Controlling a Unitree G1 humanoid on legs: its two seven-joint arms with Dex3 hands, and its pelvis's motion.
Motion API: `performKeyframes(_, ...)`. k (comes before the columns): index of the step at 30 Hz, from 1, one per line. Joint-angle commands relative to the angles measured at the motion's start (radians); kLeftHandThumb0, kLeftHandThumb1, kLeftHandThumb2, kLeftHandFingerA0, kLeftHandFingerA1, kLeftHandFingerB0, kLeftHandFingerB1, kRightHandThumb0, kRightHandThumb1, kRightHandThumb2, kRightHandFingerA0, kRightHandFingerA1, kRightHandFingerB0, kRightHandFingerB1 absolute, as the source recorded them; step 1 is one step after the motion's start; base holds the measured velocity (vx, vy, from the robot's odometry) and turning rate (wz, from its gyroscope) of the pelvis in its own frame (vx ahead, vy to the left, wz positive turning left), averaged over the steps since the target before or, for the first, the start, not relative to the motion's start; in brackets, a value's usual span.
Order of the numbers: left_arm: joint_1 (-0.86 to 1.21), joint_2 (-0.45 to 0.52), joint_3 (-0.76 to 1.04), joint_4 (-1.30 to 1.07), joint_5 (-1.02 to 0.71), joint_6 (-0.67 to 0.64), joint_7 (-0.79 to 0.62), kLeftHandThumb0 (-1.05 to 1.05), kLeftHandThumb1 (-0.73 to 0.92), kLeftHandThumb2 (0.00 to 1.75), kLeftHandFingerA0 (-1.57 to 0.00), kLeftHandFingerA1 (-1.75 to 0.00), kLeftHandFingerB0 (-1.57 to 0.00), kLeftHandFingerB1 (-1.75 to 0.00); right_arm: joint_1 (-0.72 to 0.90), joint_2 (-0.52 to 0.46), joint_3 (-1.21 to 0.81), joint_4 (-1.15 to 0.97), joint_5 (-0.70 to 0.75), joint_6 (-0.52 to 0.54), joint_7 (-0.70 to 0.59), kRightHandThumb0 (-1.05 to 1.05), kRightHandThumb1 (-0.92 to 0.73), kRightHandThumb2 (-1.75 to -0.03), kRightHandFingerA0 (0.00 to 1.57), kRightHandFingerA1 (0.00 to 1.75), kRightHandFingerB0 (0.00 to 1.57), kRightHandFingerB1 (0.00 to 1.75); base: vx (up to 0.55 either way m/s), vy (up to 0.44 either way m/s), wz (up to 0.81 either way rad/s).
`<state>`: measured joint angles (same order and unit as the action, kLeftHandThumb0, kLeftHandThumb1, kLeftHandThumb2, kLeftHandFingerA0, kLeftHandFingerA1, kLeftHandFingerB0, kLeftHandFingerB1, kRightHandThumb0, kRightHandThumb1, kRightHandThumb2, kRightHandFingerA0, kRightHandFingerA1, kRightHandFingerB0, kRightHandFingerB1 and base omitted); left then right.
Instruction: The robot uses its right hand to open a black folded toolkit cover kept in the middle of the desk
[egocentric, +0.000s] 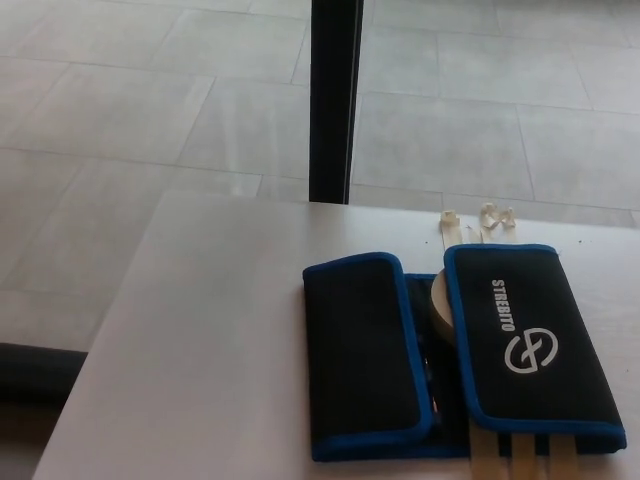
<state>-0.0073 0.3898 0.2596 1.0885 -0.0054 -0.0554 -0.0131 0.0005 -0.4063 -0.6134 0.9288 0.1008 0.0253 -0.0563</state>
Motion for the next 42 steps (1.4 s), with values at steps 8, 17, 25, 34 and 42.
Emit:
performKeyframes(8,-0.101,0.108,0.228,0.163,-0.171,0.036,-0.021,-1.05,0.54,1.22,-0.88,-1.57,-0.38,-1.41,-0.194,-0.215,-0.611,0.086,0.466,0.058,-0.344,-0.77,-0.78,-0.64,1.05,1.75,0.32,1.09,0.00,0.000,0.00)
performKeyframes(17,-0.123,0.108,0.252,0.182,-0.153,0.036,-0.022,-1.05,0.53,1.20,-0.78,-1.56,-0.37,-1.39,-0.417,-0.205,-0.612,-0.150,0.413,0.122,-0.384,-0.72,-0.66,-0.64,0.78,1.52,0.36,1.04,0.00,0.000,0.00)
performKeyframes(25,-0.117,0.102,0.252,0.188,-0.149,0.027,-0.029,-1.05,0.53,1.21,-0.81,-1.57,-0.37,-1.40,-0.391,0.035,-0.284,-0.752,0.357,0.277,-0.228,-0.78,-0.51,-0.95,0.49,0.69,0.25,0.54,0.00,0.000,0.01)
performKeyframes(34,-0.121,0.107,0.250,0.189,-0.144,0.029,-0.029,-1.05,0.54,1.24,-0.85,-1.58,-0.41,-1.38,-0.170,0.151,0.118,-1.110,0.234,0.210,-0.023,-0.45,-0.78,-0.63,0.36,0.42,0.26,0.31,0.00,0.000,0.00)
performKeyframes(42,-0.117,0.107,0.252,0.191,-0.143,0.027,-0.026,-1.05,0.51,1.18,-0.79,-1.57,-0.40,-1.39,-0.011,0.084,0.409,-1.096,0.008,-0.011,0.135,-0.61,-0.63,-0.60,0.40,0.47,0.29,0.31,0.00,0.000,0.00)
